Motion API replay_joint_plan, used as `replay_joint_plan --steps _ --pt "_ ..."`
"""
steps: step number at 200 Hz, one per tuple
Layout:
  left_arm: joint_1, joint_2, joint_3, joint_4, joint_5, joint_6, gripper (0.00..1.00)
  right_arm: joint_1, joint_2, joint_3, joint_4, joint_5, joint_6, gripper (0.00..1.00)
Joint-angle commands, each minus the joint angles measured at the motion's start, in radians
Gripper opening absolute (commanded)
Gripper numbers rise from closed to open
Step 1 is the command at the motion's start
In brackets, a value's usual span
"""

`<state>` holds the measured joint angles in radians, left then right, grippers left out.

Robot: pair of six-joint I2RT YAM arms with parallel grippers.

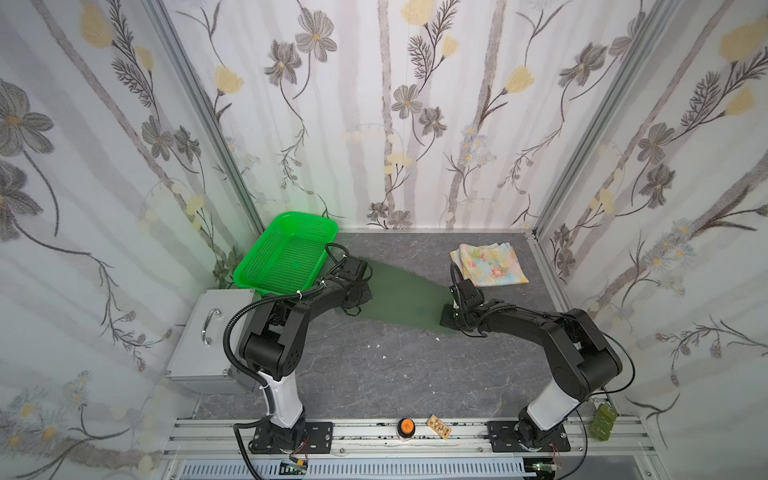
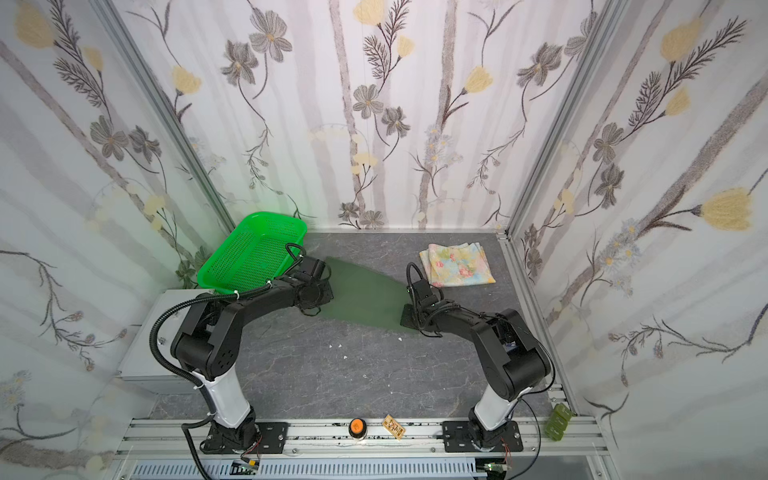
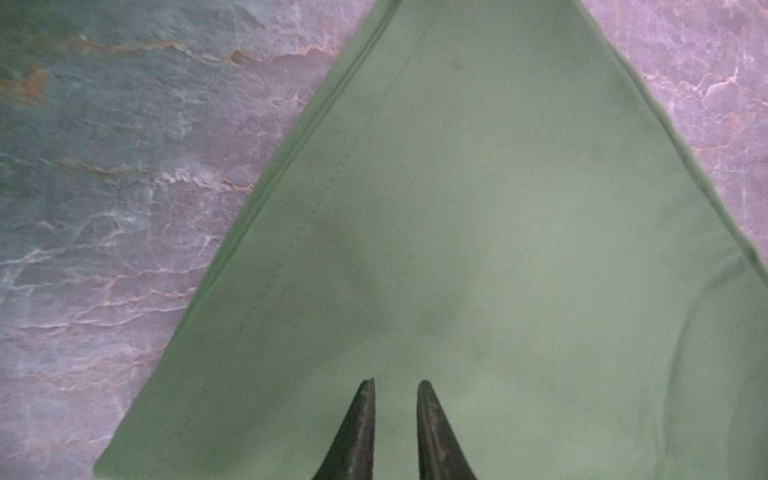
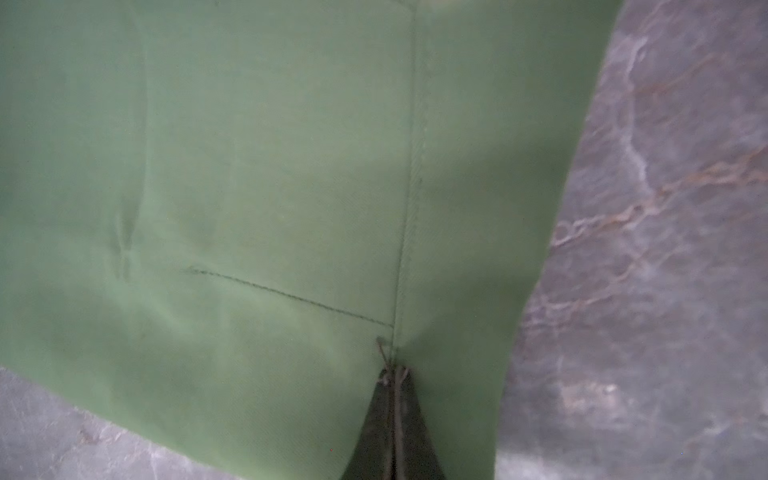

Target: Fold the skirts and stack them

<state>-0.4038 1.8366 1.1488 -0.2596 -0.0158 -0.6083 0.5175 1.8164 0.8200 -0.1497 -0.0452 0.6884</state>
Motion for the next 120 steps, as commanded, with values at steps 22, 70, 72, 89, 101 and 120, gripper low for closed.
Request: replay_joint_plan --steps 22,70,72,89,101,120 --pt "0.0 0.048 0.039 -0.01 -0.015 0.012 0.22 0.134 -0.059 -0.102 -0.133 -0.078 0.144 0.0" --pt "-0.003 0.11 0.128 -0.01 -0.014 0.014 0.21 0.186 -0.229 -0.096 -0.123 -0.132 0.204 0.0" --pt "-0.003 0.11 0.133 -0.01 -0.014 0.015 0.21 0.18 -0.246 -0.093 -0.123 -0.13 0.202 0.0" --pt "-0.007 0.121 0.181 -0.01 -0.017 0.018 0.21 0.105 -0.3 -0.075 -0.122 -0.132 0.167 0.0" --pt "-0.01 0.131 0.206 -0.012 -0.014 0.018 0.21 0.043 -0.3 -0.029 -0.122 -0.132 0.126 0.0" --pt "-0.018 0.157 0.237 -0.012 -0.002 0.011 0.21 -0.016 -0.26 -0.007 -0.12 -0.116 0.063 0.0"
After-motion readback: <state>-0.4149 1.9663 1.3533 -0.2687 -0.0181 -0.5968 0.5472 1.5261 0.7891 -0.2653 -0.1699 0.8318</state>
